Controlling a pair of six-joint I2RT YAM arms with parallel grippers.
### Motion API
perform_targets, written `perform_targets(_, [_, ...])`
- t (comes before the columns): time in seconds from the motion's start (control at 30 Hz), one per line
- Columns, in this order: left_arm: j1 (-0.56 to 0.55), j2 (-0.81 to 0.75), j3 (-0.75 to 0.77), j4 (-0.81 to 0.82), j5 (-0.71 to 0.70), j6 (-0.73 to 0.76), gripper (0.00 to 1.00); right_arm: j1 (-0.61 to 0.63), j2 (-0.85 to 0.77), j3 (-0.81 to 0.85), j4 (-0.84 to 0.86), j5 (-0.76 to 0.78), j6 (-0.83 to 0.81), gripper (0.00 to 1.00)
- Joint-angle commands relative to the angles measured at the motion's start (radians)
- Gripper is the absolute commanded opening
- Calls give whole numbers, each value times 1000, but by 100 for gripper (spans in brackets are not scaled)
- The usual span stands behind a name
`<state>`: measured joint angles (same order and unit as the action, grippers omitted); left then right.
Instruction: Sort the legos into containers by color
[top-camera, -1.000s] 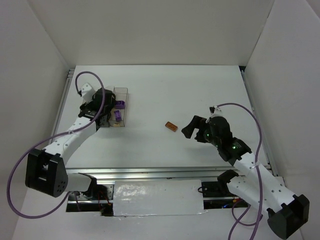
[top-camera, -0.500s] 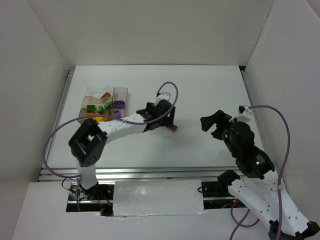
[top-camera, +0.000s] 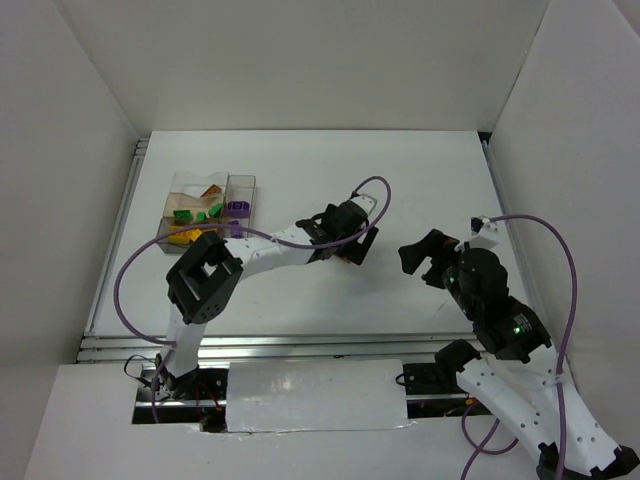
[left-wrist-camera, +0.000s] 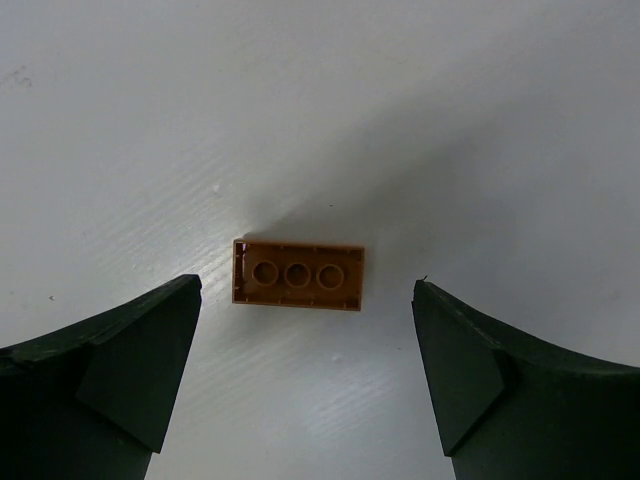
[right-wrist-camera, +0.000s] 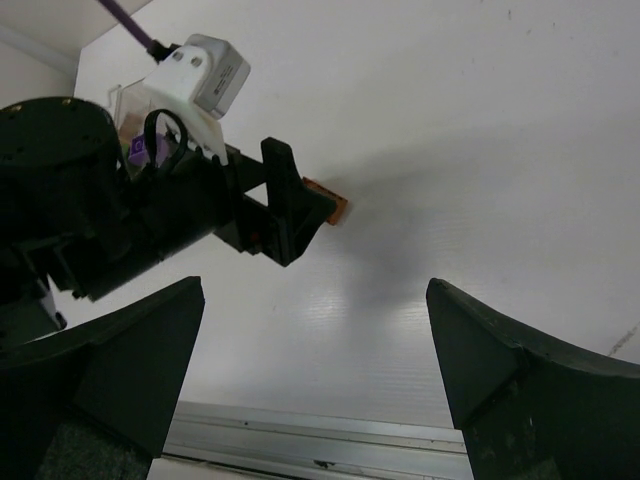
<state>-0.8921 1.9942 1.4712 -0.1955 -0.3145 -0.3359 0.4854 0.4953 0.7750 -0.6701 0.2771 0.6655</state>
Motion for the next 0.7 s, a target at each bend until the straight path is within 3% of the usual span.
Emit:
perform_targets(0.0, [53, 40, 28, 2, 106, 92, 100, 1, -1, -14, 27, -36, -29, 100])
perform_targets(0.5, [64, 109, 8, 48, 149, 63, 98, 1, -20, -22, 38, -38, -33, 100])
perform_targets(0.67, [64, 135, 1, 36, 114, 37, 87, 1, -12, -23, 47, -52, -37, 100])
